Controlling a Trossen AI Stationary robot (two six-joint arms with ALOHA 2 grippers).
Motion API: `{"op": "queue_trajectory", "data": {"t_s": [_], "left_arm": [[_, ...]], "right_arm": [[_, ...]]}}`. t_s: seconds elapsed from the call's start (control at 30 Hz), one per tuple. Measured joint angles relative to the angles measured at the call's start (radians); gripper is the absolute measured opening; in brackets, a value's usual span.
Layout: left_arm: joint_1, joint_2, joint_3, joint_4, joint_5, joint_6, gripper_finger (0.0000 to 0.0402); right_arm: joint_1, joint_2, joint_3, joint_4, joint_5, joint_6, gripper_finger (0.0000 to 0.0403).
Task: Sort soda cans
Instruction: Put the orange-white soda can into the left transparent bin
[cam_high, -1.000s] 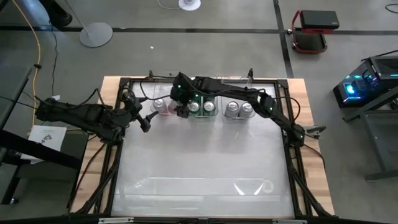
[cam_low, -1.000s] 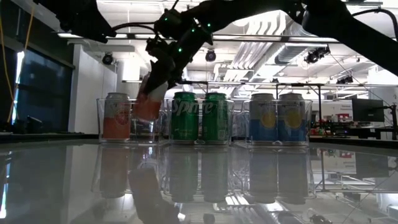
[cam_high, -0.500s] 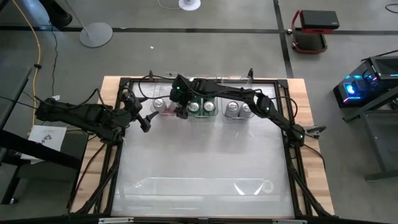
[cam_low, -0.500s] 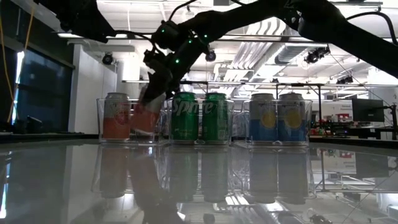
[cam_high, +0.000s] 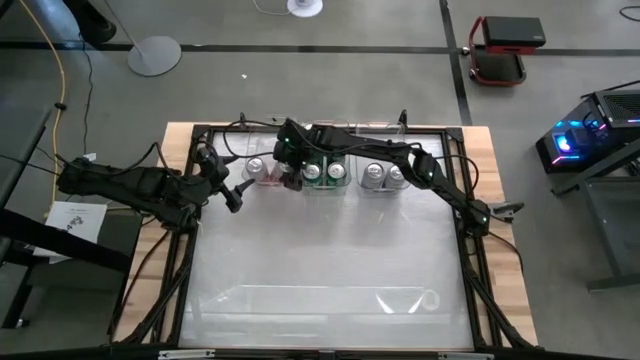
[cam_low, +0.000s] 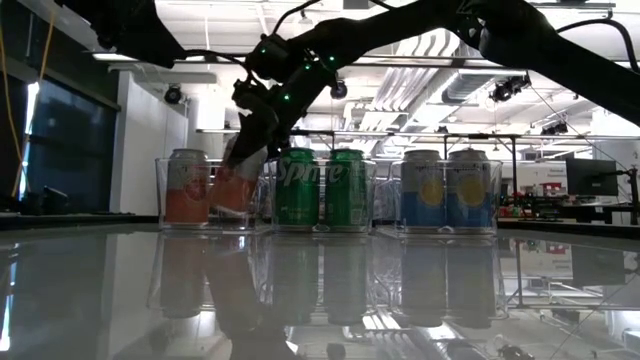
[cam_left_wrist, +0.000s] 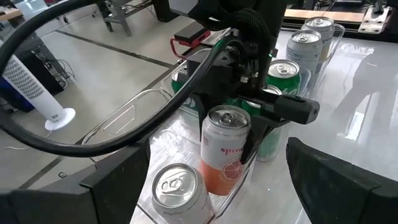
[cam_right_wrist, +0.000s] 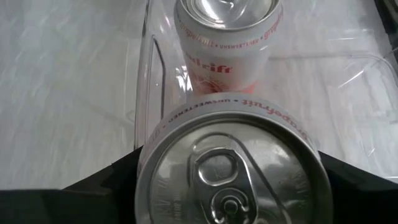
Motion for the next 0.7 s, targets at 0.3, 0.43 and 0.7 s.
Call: {"op": "queue_trajectory", "data": {"t_s": [0.3, 0.43, 0.7], "left_arm": [[0.018, 0.000, 0.000, 0.000, -0.002, 0.025, 0.0353], [0.023, 0.000, 0.000, 0.000, -0.002, 0.026, 0.0353], [0.023, 0.000, 0.000, -0.003, -0.002, 0.026, 0.0353]], "right_arm": [[-0.001, 0.000, 0.000, -0.005, -0.001, 0.001, 0.0301], [-0.009, 0.000, 0.000, -0.007, -0.022, 0.007, 0.0315], [-0.029, 0.000, 0.000, -0.026, -0.104, -0.001, 0.0342]]}}
